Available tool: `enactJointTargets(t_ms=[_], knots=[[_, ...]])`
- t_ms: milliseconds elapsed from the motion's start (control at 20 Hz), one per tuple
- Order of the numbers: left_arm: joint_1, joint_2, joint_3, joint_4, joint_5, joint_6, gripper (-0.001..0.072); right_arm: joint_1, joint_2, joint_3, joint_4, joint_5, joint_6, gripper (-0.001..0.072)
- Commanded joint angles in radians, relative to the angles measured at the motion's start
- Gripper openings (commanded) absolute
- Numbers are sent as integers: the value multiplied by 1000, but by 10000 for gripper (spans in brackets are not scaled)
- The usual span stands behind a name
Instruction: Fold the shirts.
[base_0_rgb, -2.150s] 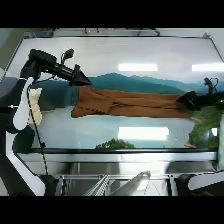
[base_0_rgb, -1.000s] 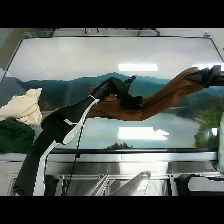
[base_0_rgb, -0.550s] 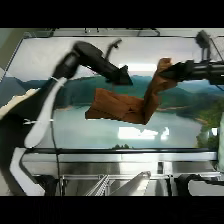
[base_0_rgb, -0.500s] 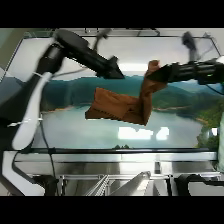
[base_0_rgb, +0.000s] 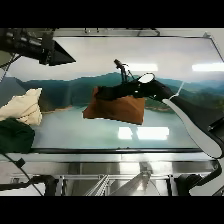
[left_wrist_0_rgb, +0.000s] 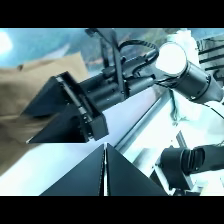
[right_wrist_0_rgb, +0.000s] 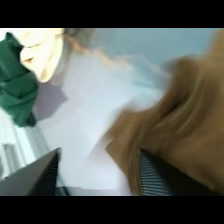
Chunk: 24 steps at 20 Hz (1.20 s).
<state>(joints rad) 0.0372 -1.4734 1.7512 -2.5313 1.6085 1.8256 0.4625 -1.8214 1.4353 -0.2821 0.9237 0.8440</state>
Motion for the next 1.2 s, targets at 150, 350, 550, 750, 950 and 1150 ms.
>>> enactJointTargets(t_ms=[150, 350, 550, 750, 950, 1150], knots=[[42, 170, -306, -4, -33, 103, 14, -68, 138, 35, -43, 269, 110, 387], [42, 245, -428, -3, -35, 119, 14, -233, 300, 14, -427, 361, 356, 414], [43, 335, -531, -3, -35, 122, 14, -453, 388, -229, -525, 317, 536, 557], [42, 415, -602, -3, -38, 122, 14, -555, 377, -499, -439, 172, 506, 664], [42, 466, -613, -4, -40, 117, 14, -510, 278, -553, -390, 94, 485, 664], [42, 502, -613, -3, -46, 117, 14, -459, 164, -553, -139, 93, 341, 663]])
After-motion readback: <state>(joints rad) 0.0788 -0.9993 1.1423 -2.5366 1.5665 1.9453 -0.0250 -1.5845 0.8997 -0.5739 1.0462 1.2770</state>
